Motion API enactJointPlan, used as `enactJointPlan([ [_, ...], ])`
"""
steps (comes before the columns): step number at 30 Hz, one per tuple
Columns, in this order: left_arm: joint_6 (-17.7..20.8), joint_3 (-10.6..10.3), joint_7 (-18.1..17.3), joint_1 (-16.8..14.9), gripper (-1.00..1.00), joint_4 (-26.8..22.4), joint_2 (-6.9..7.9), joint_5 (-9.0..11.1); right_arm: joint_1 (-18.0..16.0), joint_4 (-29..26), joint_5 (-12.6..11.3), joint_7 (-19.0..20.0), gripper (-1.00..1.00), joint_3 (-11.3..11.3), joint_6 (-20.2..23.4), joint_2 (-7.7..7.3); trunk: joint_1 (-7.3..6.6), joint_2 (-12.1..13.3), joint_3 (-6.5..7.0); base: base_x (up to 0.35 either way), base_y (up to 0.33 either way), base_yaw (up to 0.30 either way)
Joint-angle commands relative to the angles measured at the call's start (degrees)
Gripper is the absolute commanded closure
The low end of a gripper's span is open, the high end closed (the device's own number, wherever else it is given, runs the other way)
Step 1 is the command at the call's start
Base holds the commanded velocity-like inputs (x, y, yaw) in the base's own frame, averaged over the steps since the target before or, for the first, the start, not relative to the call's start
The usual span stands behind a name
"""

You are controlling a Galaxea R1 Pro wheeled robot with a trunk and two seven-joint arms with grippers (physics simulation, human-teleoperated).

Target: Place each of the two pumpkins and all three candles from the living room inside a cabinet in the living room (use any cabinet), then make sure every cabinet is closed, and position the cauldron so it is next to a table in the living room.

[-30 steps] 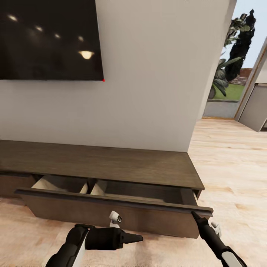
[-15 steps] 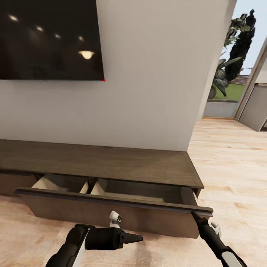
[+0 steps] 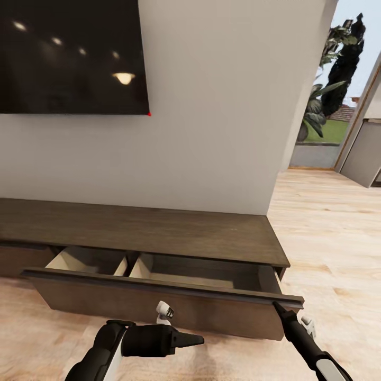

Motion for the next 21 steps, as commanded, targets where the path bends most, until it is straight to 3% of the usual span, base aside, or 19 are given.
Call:
enactJointPlan([
  [1,0.61,-0.01,-0.11,0.00,-1.00,-0.03,0.01,0.10,-0.08,-0.30,-2.03,0.51,1.00,-0.89,0.86,-0.04,-0.03,-0.03,-0.05,-0.045,0.000,0.000],
  [21,0.61,-0.01,-0.10,0.00,-1.00,-0.03,0.01,0.10,-0.08,-0.30,-2.03,0.49,1.00,-0.88,0.86,-0.04,-0.03,-0.03,-0.05,-0.051,0.000,0.000],
])
